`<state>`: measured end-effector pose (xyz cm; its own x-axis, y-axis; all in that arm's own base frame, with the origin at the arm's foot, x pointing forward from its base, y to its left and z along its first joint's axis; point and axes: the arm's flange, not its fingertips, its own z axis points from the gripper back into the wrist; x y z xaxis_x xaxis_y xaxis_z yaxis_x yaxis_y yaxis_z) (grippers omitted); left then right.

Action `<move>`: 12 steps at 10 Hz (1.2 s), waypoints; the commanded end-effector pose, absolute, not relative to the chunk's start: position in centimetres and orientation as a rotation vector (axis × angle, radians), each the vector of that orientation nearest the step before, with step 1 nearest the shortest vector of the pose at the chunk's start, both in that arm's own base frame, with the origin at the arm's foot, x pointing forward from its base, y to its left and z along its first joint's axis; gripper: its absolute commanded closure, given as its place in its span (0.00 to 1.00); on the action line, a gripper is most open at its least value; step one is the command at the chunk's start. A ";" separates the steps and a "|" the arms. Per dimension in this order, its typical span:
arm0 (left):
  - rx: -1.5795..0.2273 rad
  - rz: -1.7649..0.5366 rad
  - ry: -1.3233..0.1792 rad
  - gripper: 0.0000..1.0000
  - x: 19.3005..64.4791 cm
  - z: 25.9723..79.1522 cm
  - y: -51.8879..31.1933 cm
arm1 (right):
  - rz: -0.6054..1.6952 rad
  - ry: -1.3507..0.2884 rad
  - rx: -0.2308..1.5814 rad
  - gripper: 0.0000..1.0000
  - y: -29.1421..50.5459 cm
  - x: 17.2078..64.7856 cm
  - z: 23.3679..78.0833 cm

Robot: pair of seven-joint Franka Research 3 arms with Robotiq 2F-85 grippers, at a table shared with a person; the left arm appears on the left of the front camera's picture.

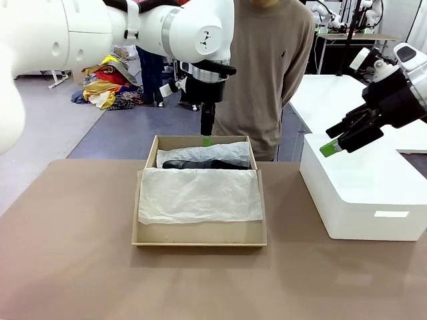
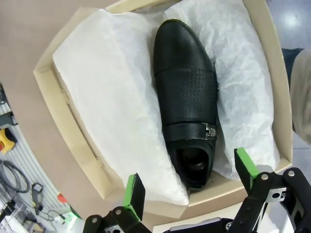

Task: Pack the shoes into the box.
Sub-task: Place the other shoe of the Shoes into the Shoes Box, then close the Shoes Box.

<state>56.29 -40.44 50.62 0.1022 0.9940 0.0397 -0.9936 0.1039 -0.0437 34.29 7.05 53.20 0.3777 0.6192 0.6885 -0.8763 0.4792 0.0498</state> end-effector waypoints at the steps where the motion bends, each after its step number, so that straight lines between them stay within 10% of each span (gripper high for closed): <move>1: 0.009 1.455 -0.058 0.00 55.8 49.7 -41.5 | 1.004 -0.669 0.466 0.00 7.0 34.4 53.2; 10: 0.005 1.446 -0.056 0.00 55.9 49.3 -41.7 | 1.004 -0.669 0.466 0.00 7.0 34.4 53.2; 12: 0.020 1.102 -0.107 0.00 54.0 51.5 -40.0 | 1.004 -0.669 0.466 0.00 7.0 34.4 53.2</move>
<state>55.10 -41.86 50.56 0.3077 0.9495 0.0610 -0.9497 0.3105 -0.0418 34.28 7.05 53.20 0.3776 0.6192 0.6885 -0.8763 0.4791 0.0497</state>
